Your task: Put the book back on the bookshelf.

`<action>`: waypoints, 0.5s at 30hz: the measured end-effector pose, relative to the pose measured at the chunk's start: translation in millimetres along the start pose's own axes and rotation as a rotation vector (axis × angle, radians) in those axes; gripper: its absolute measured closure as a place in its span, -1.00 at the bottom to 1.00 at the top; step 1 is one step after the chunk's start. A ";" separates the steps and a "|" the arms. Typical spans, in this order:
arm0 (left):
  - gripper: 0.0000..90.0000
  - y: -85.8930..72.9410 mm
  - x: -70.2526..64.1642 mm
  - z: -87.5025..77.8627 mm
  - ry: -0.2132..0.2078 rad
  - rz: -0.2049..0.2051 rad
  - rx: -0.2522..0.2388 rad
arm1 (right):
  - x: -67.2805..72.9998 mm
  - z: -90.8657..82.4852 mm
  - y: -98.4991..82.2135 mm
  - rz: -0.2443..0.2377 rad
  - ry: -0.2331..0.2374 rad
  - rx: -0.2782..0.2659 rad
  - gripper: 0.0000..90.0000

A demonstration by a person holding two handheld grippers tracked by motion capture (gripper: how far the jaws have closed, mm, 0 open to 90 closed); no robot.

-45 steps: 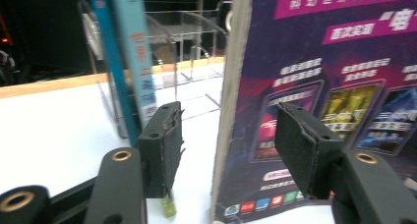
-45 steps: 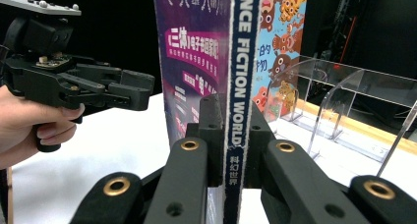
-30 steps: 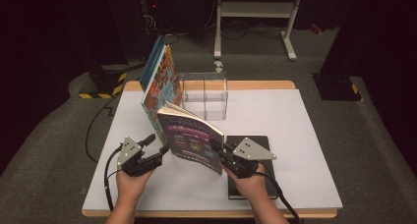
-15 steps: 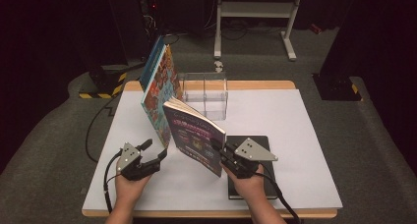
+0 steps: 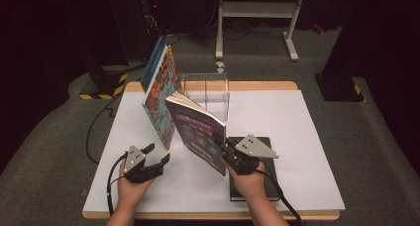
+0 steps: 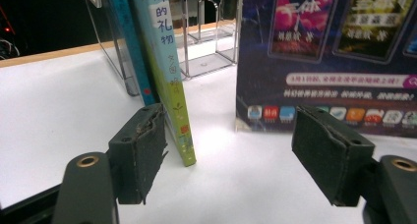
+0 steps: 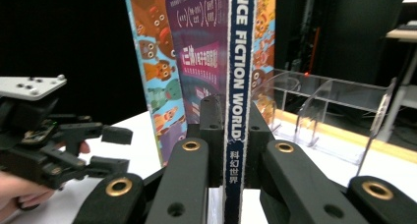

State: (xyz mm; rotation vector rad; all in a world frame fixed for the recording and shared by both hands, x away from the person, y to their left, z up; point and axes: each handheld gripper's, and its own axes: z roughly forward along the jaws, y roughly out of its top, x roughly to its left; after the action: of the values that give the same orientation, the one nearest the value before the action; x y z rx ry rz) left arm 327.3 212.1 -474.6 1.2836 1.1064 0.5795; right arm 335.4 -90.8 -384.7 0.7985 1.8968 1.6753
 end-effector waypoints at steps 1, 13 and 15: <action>-0.36 0.1 0.0 -0.5 -0.002 -0.002 -0.001 | -0.1 0.2 1.3 0.000 -0.012 -0.005 0.86; -0.39 1.2 4.6 -1.7 0.008 -0.028 -0.005 | -19.8 13.3 13.5 0.039 -0.102 -0.039 0.86; -0.39 1.4 5.6 -1.9 0.008 -0.031 0.001 | -22.5 17.0 14.0 0.044 -0.116 -0.037 0.86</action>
State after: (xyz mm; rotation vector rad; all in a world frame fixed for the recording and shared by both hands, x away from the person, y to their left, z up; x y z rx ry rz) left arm 328.2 218.1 -474.9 1.2638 1.1310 0.5615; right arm 364.7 -93.5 -373.6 0.9085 1.7764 1.6486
